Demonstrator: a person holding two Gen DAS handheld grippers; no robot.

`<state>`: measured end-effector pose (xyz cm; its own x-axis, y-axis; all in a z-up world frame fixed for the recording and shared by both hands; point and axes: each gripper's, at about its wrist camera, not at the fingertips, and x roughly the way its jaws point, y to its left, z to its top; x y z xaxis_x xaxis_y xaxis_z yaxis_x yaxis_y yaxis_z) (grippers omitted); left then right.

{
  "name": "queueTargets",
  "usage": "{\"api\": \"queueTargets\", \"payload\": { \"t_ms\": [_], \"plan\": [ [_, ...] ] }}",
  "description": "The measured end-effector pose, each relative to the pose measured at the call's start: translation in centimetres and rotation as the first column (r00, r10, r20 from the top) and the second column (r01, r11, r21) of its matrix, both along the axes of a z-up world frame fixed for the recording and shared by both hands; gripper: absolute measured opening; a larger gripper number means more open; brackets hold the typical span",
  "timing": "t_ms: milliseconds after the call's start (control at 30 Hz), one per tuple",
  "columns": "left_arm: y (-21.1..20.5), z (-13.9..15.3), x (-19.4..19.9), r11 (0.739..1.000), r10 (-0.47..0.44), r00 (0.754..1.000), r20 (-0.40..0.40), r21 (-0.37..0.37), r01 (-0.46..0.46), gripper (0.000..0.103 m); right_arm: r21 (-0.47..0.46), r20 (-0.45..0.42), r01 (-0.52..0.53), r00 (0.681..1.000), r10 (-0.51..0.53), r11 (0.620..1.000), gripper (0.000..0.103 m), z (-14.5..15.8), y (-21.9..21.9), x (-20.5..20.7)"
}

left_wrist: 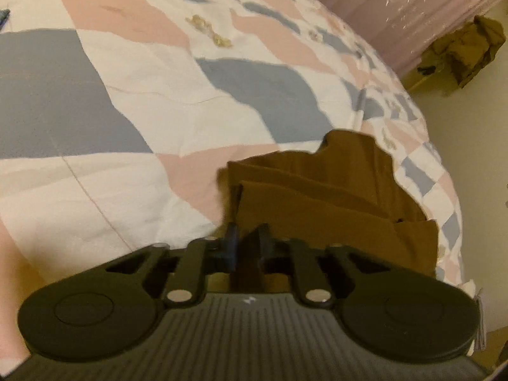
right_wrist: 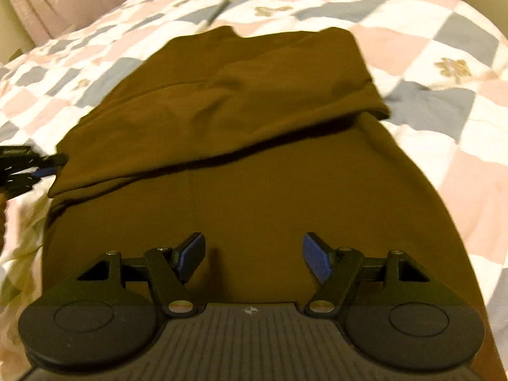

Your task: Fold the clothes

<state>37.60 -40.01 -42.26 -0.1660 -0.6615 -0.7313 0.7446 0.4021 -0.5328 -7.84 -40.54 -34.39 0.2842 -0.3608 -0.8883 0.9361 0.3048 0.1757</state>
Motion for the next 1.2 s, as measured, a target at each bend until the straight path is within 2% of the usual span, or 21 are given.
{"api": "queueTargets", "payload": {
  "t_ms": [167, 233, 267, 367, 667, 733, 833, 900, 1033, 1100, 1133, 1200],
  "plan": [
    [2.9, 3.9, -1.6, 0.995, 0.018, 0.996, 0.091, -0.096, -0.009, 0.007, -0.042, -0.008, 0.006, 1.000, -0.006, 0.999, 0.071, 0.1, -2.0, 0.2],
    [3.6, 4.1, -2.1, 0.996, 0.027, 0.987, 0.156, -0.086, -0.014, 0.006, -0.055, -0.013, 0.010, 1.000, -0.011, 0.998, 0.071, 0.1, -2.9, 0.3],
    [3.9, 3.8, -2.0, 0.997, 0.041, 0.986, 0.164, -0.073, -0.029, 0.006, -0.059, -0.016, 0.013, 1.000, -0.014, 0.998, 0.071, 0.0, -3.3, 0.4],
    [5.0, 2.6, -1.0, 0.994, 0.099, 0.989, 0.110, -0.048, -0.094, 0.006, -0.074, -0.018, 0.010, 1.000, -0.011, 0.997, 0.071, -0.1, -4.3, 0.7],
    [9.2, 3.3, 0.4, 0.985, 0.174, 0.976, 0.128, -0.024, -0.172, 0.006, -0.123, -0.057, -0.005, 0.998, -0.002, 0.992, 0.071, 0.4, -6.2, 0.0],
    [9.5, 3.5, 1.1, 0.982, 0.191, 0.972, 0.139, -0.025, -0.189, 0.005, -0.133, -0.095, -0.028, 0.995, 0.015, 0.991, 0.070, 0.2, -6.3, 0.1],
    [9.3, 3.6, 1.9, 0.981, 0.192, 0.970, 0.151, -0.019, -0.191, 0.005, -0.154, -0.226, -0.077, 0.973, 0.041, 0.985, 0.063, -0.8, -6.4, 0.5],
    [9.2, 3.3, 2.1, 0.983, 0.184, 0.970, 0.157, -0.005, -0.185, 0.005, -0.142, -0.289, -0.080, 0.957, 0.036, 0.987, 0.053, -1.6, -6.8, 0.2],
    [9.1, 2.5, 2.2, 0.983, 0.175, 0.971, 0.164, 0.025, -0.181, 0.006, -0.118, -0.286, -0.027, 0.958, -0.008, 0.993, 0.034, -1.7, -7.5, -1.3],
    [8.9, 2.2, 2.1, 0.983, 0.169, 0.971, 0.167, 0.040, -0.178, 0.005, -0.155, -0.269, -0.096, 0.962, 0.051, 0.983, 0.036, -0.8, -7.0, -1.0],
    [8.8, 2.2, 2.0, 0.984, 0.166, 0.971, 0.170, 0.040, -0.175, 0.006, -0.171, -0.257, -0.152, 0.961, 0.105, 0.973, 0.034, -0.7, -6.6, -0.6],
    [8.6, 2.2, 1.8, 0.984, 0.164, 0.971, 0.175, 0.035, -0.172, 0.005, -0.146, -0.267, -0.253, 0.941, 0.209, 0.956, 0.012, -1.6, -6.6, 0.6]
  ]
}}
